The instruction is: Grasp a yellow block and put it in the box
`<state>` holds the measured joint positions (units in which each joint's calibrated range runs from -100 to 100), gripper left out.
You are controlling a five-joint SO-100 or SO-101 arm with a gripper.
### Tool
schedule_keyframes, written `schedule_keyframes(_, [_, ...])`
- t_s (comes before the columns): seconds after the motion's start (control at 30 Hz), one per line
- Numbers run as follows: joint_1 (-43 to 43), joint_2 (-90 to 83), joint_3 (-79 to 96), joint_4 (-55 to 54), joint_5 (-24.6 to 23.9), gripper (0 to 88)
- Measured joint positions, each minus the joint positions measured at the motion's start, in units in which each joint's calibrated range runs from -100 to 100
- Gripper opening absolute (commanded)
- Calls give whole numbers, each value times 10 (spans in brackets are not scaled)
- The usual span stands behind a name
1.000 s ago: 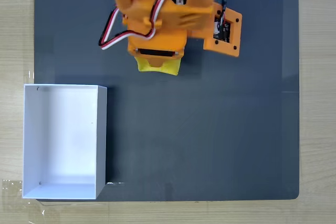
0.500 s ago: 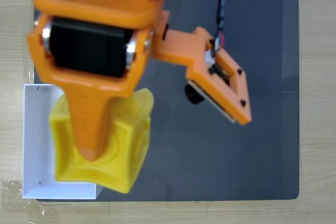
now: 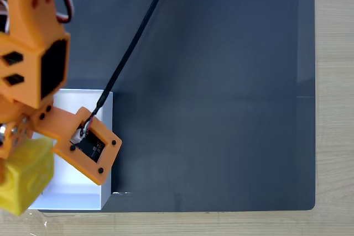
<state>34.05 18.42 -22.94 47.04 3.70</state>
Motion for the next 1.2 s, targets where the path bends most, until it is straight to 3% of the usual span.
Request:
schedule_keyframes(0.4, [3, 94, 0, -2, 2, 87])
schedule_keyframes(0.77, [-4, 125, 0, -2, 14, 360])
schedule_keyframes(1.2, [-7, 129, -1, -3, 38, 374])
